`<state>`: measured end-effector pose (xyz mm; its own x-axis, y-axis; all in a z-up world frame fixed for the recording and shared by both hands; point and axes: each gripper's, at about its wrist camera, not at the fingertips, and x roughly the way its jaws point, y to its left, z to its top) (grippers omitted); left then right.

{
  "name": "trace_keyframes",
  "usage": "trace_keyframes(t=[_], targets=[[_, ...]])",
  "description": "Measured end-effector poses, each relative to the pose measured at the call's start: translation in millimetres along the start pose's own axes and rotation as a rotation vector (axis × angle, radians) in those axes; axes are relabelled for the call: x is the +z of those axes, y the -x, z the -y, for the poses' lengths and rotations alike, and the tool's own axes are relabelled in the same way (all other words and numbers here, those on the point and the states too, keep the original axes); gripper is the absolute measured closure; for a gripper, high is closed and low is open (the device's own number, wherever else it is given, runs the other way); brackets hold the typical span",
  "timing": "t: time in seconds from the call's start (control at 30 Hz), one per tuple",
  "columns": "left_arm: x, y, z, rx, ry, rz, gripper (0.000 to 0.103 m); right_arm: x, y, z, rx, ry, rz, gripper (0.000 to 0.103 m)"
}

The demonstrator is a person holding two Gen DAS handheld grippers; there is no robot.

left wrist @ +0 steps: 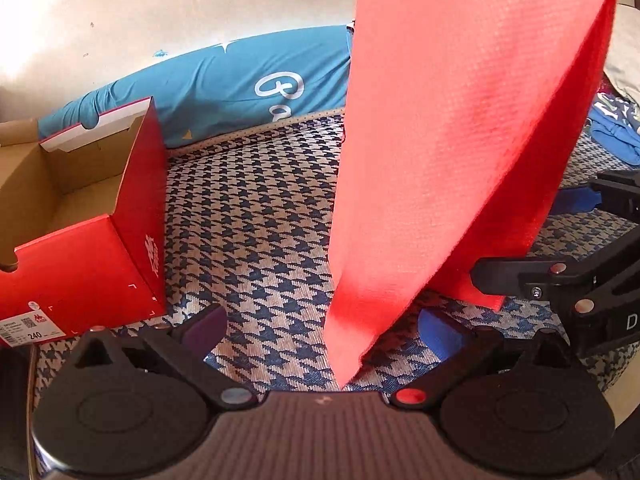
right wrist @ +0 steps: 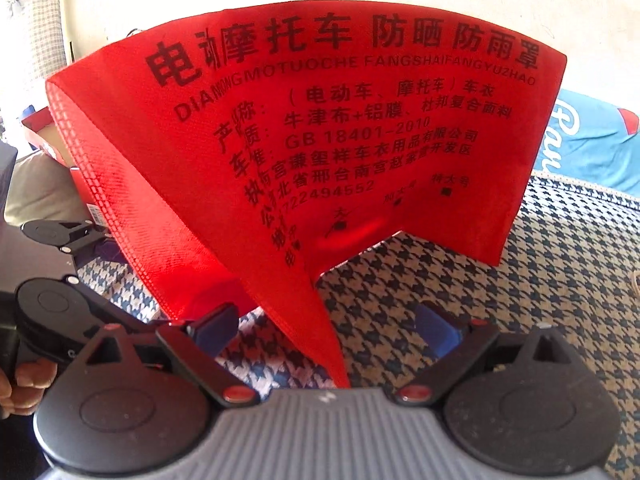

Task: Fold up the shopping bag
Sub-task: 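Bring the right tool back to the red bag and grip its edge, then lift the gripped bag edge with the right tool and swing it down onto the bed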

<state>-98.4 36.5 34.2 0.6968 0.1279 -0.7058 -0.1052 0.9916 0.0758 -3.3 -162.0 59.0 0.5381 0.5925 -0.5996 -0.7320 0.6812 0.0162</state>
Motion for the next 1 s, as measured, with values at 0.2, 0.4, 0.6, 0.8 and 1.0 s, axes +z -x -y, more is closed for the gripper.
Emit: trace_keyframes(t=[0.2,0.4,0.6,0.8,1.0], targets=[[-3,-4,4,-0.007,-0.032,0.020,0.001,4,-3,3,-0.025,-0.020,0.021,0.014],[-5,-9,9,-0.046,-0.048,0.026,0.006,8,-12,-4,-0.040,0.020,0.026,0.031],[-4,-18,15,-0.098,-0.076,0.029,0.021,10,-20,-8,-0.043,0.033,0.006,0.055],[-1,-29,22,-0.088,-0.119,0.031,0.048,11,-22,-6,-0.049,0.018,0.001,0.072],[-1,-29,19,-0.104,-0.083,0.051,0.062,11,-19,-3,-0.081,-0.002,0.012,0.085]])
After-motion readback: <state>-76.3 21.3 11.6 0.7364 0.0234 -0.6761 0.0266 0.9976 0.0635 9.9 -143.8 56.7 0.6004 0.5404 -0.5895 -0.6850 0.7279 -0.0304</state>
